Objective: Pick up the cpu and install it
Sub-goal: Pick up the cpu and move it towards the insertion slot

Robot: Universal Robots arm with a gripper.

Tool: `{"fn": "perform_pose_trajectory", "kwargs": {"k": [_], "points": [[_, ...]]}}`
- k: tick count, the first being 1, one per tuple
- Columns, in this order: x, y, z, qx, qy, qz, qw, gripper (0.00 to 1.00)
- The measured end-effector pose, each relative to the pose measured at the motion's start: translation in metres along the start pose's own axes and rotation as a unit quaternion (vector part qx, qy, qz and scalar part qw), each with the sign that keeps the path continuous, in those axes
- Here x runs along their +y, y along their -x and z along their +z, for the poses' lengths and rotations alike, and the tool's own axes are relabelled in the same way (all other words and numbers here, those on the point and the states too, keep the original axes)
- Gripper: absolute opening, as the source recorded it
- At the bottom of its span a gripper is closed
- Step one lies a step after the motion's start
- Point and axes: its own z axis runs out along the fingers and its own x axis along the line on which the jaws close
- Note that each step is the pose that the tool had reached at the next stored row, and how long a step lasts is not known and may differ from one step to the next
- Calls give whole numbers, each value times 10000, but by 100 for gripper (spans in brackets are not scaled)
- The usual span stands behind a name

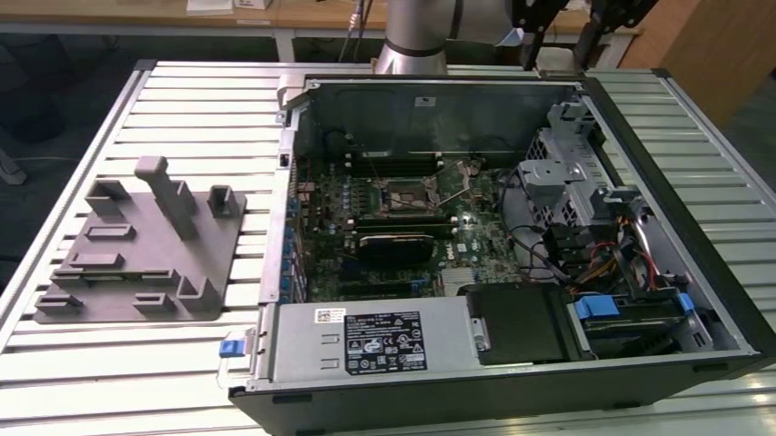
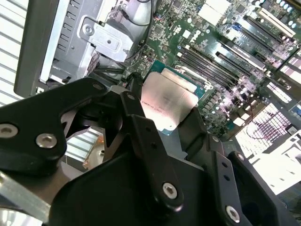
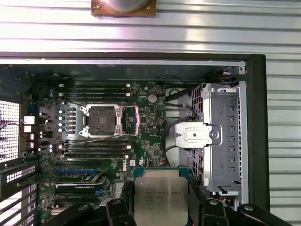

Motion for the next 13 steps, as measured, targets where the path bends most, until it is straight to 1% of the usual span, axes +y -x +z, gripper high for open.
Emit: {"fn": "perform_pose_trajectory", "kwargs": {"k": [3,9,13], "points": [[0,-43,2,-1,0,-1,10000,55],[-4,-188,12,-8,1,-1,10000,55],[-7,-248,62,-10,0,-1,10000,55]]}}
